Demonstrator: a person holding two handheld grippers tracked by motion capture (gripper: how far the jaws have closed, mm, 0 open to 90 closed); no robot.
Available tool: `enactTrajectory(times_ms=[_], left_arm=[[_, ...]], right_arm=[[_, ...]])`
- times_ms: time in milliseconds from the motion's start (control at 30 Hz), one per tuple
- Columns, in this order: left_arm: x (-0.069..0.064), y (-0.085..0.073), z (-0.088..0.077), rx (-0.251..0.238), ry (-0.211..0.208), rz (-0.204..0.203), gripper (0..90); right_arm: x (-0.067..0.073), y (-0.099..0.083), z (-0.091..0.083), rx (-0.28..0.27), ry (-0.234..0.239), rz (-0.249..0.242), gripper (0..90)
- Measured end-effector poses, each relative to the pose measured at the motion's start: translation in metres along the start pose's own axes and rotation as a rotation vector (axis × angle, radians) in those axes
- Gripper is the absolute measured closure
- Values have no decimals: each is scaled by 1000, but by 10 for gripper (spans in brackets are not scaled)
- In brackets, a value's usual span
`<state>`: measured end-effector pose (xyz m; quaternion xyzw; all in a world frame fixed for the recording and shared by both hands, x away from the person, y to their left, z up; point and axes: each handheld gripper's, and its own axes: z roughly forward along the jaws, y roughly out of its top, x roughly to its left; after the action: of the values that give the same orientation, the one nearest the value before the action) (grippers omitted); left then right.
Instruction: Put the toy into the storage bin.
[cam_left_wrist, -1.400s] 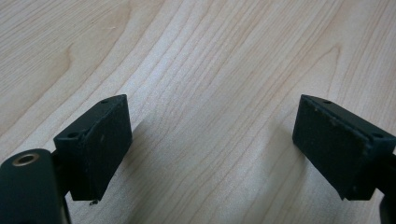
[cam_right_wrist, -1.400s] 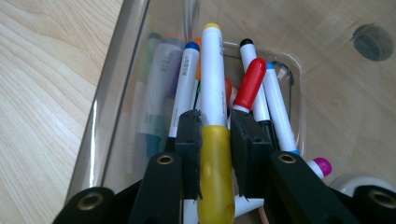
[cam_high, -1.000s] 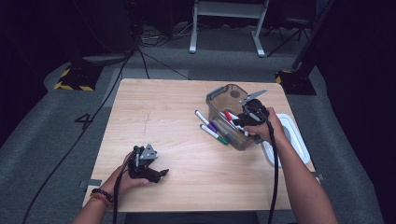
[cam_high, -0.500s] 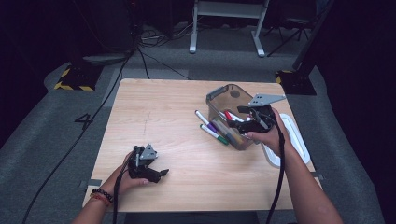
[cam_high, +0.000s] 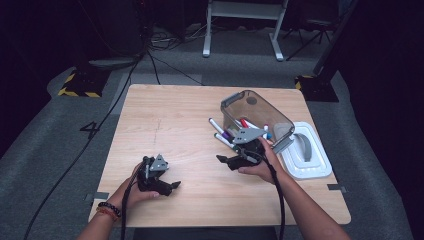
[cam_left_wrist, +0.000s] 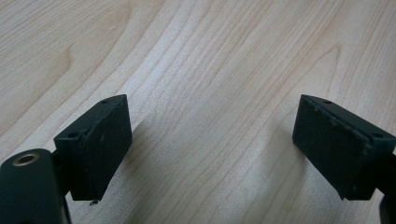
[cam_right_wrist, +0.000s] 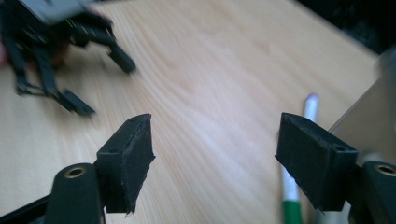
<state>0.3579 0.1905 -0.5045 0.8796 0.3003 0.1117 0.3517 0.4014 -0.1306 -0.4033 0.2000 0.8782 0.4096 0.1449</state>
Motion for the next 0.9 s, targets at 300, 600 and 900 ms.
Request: enactTrajectory(times_ms=[300,600,900], left_arm=[[0,0,0,0,0,1,122],[0,0,0,1,0,0,123],[0,0,0,0,0,0,123]], right_arm=[[-11,-28,33,85,-65,26,295],[-10,-41,51,127,-137,11,302],[-27,-48,58,135,-170,53,313]])
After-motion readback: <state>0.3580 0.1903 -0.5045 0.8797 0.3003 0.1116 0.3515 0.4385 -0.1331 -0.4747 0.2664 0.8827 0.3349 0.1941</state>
